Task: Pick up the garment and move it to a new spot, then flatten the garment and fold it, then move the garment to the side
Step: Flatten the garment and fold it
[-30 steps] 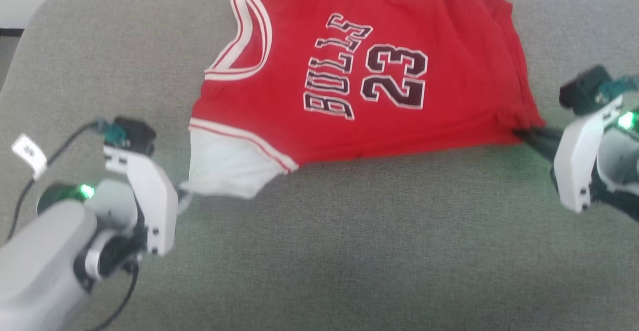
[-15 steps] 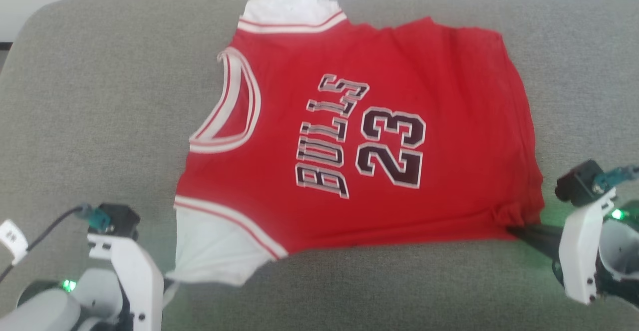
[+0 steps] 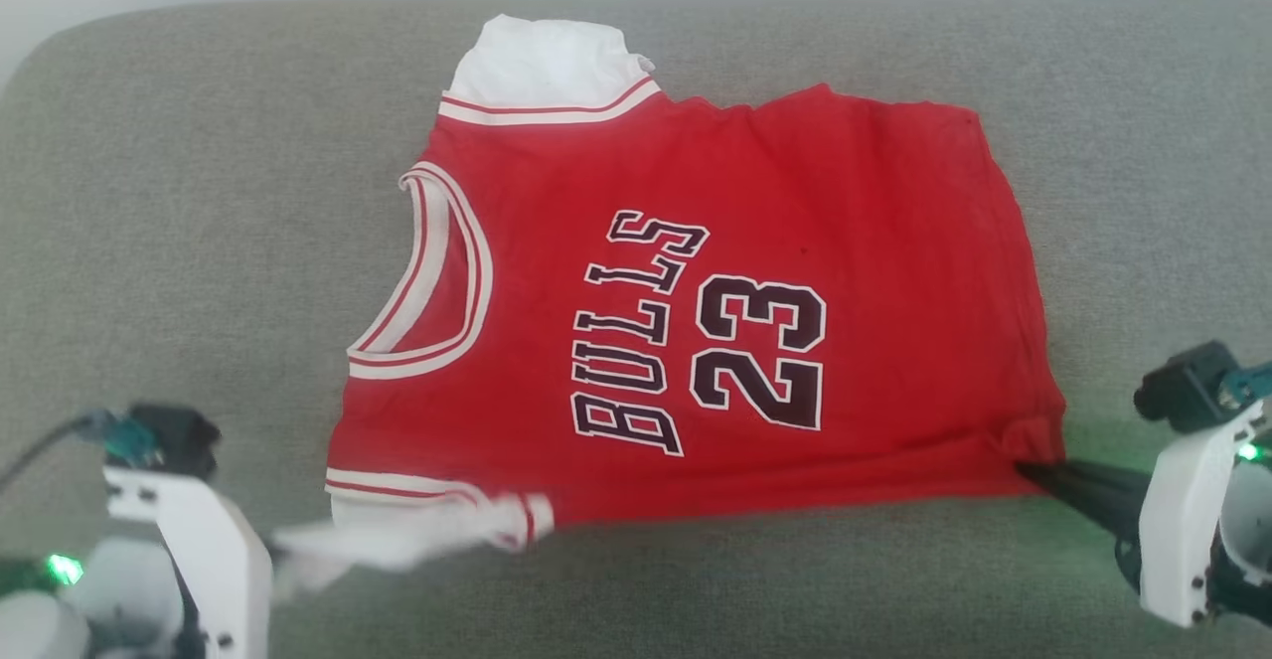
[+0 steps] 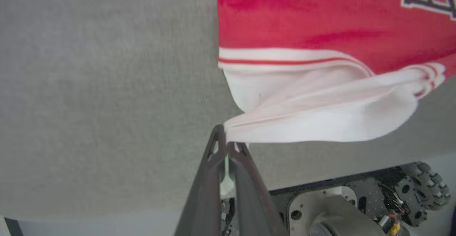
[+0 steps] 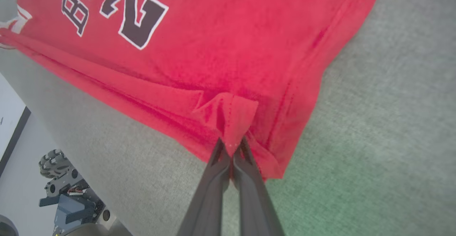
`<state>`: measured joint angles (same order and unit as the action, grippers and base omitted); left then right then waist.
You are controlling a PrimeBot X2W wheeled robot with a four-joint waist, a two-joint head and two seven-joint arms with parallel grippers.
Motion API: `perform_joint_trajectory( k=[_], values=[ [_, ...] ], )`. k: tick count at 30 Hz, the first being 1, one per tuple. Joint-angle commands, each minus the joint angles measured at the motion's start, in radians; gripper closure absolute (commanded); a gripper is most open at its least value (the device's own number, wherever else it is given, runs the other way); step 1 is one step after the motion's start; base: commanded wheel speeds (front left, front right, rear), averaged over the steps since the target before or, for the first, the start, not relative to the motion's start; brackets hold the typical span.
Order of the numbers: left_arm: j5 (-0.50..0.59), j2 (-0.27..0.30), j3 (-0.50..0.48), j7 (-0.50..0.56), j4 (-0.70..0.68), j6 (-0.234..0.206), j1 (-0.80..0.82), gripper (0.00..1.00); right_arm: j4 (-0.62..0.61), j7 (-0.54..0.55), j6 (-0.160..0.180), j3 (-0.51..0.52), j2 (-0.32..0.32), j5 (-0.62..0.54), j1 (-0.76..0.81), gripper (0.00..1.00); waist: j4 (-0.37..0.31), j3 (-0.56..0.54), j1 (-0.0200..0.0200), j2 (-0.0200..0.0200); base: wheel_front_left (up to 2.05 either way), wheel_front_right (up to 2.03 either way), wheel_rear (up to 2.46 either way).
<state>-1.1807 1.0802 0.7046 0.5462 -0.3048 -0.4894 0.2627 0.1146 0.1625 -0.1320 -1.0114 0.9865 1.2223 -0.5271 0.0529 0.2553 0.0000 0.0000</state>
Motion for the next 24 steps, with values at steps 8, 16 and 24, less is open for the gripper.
perform_joint_trajectory(
  k=[8, 16, 24],
  values=[
    [0.130, 0.021, -0.033, 0.002, 0.048, 0.095, 0.209, 1.00, 0.084, 0.005, 0.003, 0.134, -0.085, -0.081, -0.045, 1.00, -0.028, 0.023, 0.0000, 0.0000, 0.00, 0.00, 0.00],
    [0.245, -0.128, 0.009, 0.031, 0.296, 0.277, 0.496, 1.00, 0.178, 0.053, 0.002, 0.222, -0.208, -0.196, -0.163, 1.00, -0.046, 0.081, 0.0000, 0.0000, 0.00, 0.00, 0.00],
    [0.279, -0.297, 0.072, 0.037, 0.605, 0.415, 0.649, 1.00, 0.275, 0.113, 0.002, 0.219, -0.327, -0.263, -0.247, 1.00, -0.058, 0.137, 0.0000, 0.0000, 0.00, 0.00, 0.00]
  ],
)
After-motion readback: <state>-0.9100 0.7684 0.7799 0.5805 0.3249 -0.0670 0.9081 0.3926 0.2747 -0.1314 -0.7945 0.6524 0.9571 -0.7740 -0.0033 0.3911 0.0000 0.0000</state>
